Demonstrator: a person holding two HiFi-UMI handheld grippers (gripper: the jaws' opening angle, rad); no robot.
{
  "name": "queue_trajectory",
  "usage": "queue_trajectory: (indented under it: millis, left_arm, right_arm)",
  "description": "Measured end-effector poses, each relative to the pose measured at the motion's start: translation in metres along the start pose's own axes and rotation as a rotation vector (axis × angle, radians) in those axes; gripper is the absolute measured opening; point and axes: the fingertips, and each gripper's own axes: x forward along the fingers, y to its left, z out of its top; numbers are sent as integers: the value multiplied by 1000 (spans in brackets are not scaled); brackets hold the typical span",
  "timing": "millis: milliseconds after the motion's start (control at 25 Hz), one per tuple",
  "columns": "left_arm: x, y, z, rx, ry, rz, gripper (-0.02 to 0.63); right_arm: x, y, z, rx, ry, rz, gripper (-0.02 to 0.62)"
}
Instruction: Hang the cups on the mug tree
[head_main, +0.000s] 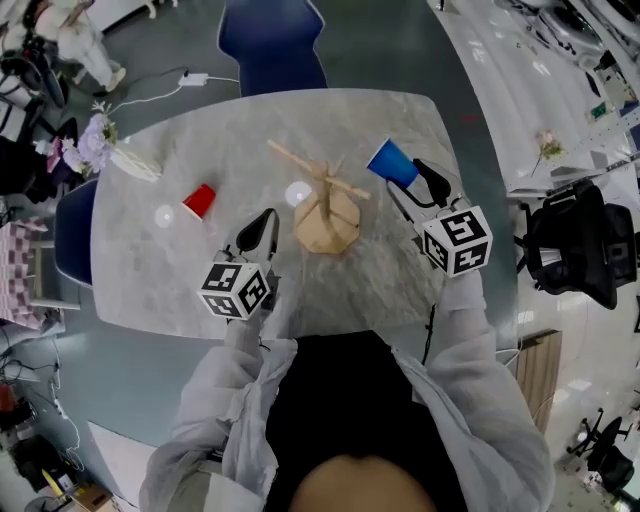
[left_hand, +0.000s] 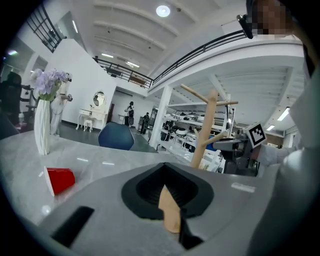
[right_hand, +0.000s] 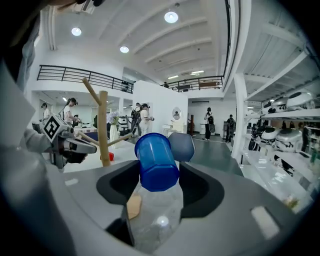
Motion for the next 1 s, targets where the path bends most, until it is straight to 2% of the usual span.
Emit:
queue_trajectory:
  millis: [160, 400, 600, 1000]
  left_arm:
    - [-14, -14, 1, 9, -5, -12, 0]
    - [-33, -38, -1, 29, -15, -39, 0]
    - [-45, -49, -2, 39, -19, -53, 0]
    - [-58, -56, -18, 31, -4, -57, 0]
  right_arm:
    - [-27, 15, 7, -1, -20, 19, 264]
    - [-55, 37, 11, -82, -31, 78, 264]
    - [-70, 55, 14, -110, -36, 102, 264]
    - [-71, 77, -36, -62, 48, 139, 262]
